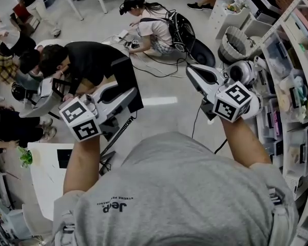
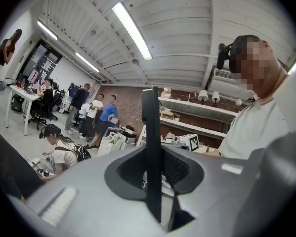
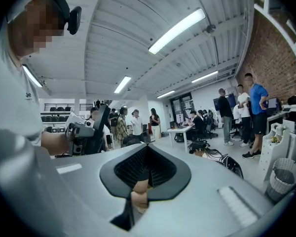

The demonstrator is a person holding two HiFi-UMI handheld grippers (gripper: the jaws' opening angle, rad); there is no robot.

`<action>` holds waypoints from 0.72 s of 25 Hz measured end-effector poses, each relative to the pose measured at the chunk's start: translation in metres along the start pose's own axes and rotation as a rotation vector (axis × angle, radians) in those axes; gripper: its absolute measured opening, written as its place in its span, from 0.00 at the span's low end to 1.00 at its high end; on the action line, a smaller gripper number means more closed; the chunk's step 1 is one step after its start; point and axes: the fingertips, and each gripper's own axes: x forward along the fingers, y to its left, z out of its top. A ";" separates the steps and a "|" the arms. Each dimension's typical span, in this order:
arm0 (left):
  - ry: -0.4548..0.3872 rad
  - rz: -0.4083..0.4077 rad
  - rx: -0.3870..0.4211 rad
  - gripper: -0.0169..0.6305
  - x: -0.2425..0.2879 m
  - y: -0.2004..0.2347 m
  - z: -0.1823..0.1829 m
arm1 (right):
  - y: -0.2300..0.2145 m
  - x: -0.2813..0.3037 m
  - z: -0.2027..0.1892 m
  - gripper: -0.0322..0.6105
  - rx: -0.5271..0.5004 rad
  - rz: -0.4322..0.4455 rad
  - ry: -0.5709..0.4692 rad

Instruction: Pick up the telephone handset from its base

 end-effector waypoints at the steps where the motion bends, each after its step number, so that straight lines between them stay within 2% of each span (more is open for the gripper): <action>1: -0.003 0.001 0.000 0.24 -0.001 0.000 0.000 | 0.001 0.000 0.001 0.05 -0.003 0.001 0.001; 18: -0.025 0.016 -0.008 0.24 -0.012 0.000 0.001 | 0.008 0.007 0.002 0.05 -0.014 0.017 0.003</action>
